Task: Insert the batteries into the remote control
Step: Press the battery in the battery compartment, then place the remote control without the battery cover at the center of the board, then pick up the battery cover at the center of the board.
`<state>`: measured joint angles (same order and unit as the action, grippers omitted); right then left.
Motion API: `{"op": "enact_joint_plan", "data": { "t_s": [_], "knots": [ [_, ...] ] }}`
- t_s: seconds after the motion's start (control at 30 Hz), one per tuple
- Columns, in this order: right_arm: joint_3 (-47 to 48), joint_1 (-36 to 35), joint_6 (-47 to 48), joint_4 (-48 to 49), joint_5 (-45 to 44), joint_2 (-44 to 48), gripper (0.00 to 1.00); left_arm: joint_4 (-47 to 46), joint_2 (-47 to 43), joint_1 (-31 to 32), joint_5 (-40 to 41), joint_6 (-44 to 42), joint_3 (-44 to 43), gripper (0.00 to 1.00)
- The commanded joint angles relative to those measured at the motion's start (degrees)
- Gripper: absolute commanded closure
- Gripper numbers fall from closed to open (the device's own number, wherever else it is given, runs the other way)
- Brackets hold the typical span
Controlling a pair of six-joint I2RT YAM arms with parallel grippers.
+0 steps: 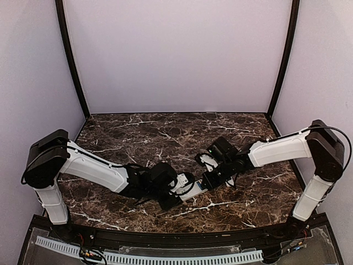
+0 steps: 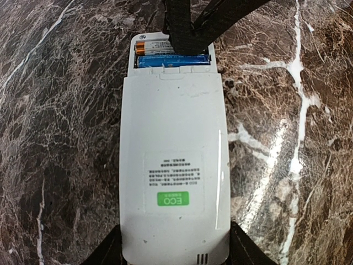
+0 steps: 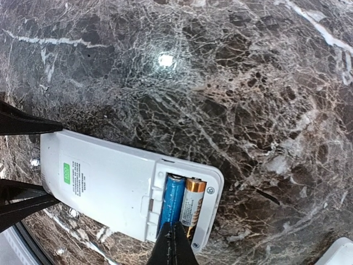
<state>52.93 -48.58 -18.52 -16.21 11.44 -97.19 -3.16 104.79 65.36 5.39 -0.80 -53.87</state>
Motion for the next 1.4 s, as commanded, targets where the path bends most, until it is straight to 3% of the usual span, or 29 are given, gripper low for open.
{"op": "enact_joint_plan", "data": {
  "t_s": [0.0,0.1,0.2,0.4,0.6,0.87,1.1,1.27,1.37],
  "knots": [
    [4.0,0.6,0.7,-6.5,-2.4,3.7,1.0,7.3,4.1,-0.2,0.0,-1.7,1.9,1.0],
    [7.1,2.2,-1.2,-12.7,-7.4,5.5,1.0,7.4,4.2,-0.2,-0.1,-1.8,1.8,0.96],
    [11.6,5.4,-6.0,-24.3,-17.0,3.7,0.89,7.5,4.1,-0.2,-0.3,-1.9,1.8,0.86],
    [12.9,8.1,-8.5,-33.0,-21.0,-1.7,0.68,7.9,3.6,-0.2,-0.6,-2.2,1.2,0.37],
    [10.9,8.4,-8.9,-31.1,-16.9,-3.0,0.61,7.8,1.2,-0.2,-0.7,-2.8,1.1,0.13],
    [9.2,8.4,-8.6,-28.0,-12.5,-3.7,0.75,6.1,-3.8,-0.2,-0.4,-3.1,1.7,0.09],
    [6.4,8.4,-8.9,-25.4,-9.7,-5.7,0.81,4.2,-8.4,-0.3,-1.0,-3.3,2.4,0.09],
    [6.1,8.3,-7.4,-25.1,-8.9,-5.7,0.99,3.4,-11.7,-0.4,-3.0,-4.6,4.0,0.09],
    [6.9,8.3,-5.7,-26.1,-8.1,-4.7,1.0,3.3,-14.4,-0.4,-3.9,-6.3,4.9,0.09]
  ]
}}
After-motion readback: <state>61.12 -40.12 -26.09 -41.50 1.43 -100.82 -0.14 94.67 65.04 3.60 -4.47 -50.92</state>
